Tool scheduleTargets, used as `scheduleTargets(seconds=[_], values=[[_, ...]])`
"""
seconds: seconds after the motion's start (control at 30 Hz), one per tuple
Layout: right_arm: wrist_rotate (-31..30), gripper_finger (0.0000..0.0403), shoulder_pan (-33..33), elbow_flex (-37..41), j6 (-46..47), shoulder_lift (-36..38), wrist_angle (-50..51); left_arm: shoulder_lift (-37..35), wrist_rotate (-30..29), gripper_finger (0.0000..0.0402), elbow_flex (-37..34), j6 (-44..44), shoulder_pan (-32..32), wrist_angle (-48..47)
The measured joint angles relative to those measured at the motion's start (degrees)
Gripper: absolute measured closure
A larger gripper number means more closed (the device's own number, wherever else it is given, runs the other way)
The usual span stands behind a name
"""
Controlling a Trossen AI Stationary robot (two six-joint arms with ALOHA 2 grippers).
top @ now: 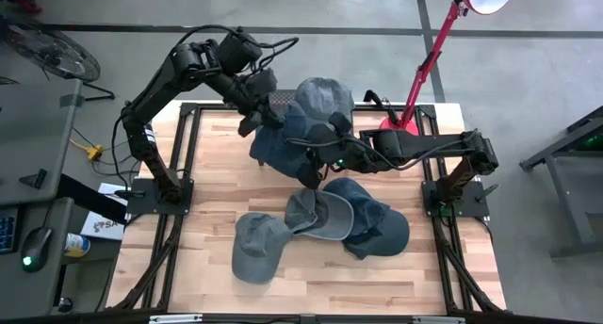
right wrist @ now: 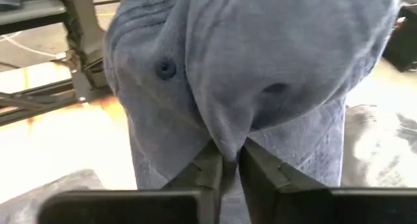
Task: Pick & Place hat
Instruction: Put the left blue cap on the shelf
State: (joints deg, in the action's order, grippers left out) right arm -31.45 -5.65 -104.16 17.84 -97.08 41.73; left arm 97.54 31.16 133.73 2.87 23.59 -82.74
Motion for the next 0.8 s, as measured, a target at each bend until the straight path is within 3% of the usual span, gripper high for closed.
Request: scheduleTargets(seconds=[0.37, 0.8], values=[[2.72, 0.0291, 0.02, -0.02, 3.03, 0.00, 4.35, 0.02, -1.10, 0.0400, 0.00, 20.27, 0.37, -7.37], [-0.34, 0.0289, 0.02, -0.02, 5.81, -0.02, 7.76, 1.17, 16.48, 0.0401, -0.03, 35.03, 14.73, -7.29]])
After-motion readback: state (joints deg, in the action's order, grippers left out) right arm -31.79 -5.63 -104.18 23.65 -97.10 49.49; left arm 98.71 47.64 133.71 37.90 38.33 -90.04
